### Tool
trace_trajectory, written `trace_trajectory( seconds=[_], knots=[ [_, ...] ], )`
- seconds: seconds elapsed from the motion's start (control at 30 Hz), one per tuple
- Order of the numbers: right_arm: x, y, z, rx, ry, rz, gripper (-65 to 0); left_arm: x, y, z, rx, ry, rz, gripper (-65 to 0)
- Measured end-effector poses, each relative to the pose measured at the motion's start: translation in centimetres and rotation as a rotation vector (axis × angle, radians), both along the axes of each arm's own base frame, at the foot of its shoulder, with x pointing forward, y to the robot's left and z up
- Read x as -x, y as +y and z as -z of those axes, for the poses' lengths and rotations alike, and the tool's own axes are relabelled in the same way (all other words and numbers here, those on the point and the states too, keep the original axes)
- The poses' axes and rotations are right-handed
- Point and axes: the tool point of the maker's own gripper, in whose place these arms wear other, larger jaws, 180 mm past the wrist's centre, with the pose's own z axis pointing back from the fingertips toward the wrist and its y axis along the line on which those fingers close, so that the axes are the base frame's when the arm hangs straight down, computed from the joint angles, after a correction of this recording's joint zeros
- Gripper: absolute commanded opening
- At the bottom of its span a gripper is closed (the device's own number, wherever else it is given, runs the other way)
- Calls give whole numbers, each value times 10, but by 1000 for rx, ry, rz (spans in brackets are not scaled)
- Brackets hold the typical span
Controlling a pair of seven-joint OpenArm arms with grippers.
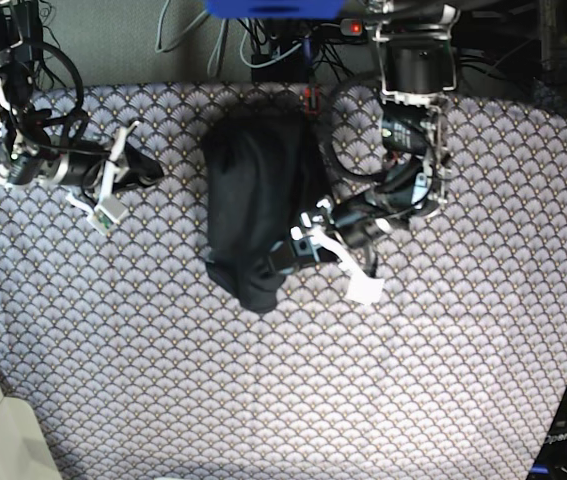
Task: Fold the T-shirt properly
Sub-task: 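Press the left gripper along the bundle's side to tuck loose fabric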
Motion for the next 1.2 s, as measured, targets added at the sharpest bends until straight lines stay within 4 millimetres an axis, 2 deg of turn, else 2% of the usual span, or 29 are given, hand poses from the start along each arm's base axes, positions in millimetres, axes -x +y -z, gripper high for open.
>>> trace_trajectory(
  seconds=[0.23,0.47,0.6,0.73,0.93,1.07,1.13,1.2],
  knots=[
    [0,0,0,0,0,1,-605,1,20,0,5,2,-18,-598],
    [1,1,1,-3,3,2,-606,9,43,-19,34,-27,-75,-598],
    [1,1,1,-2,3,2,-606,15,46,-24,34,-24,-101,-598],
    [1,1,1,-1,5,1,-606,33,50,-7,-3,27,-89,-598],
    [1,1,1,-3,3,1,-606,30,85,-2,-8,36,-192,-597],
    [1,5,1,-13,3,3,-604,33,85,1,-8,49,-187,-592],
    [1,8,1,-21,4,3,-604,32,81,-2,-3,42,-180,-568],
    [2,8,2,-18,6,2,-604,30,79,-10,32,28,-184,-499]
  ],
)
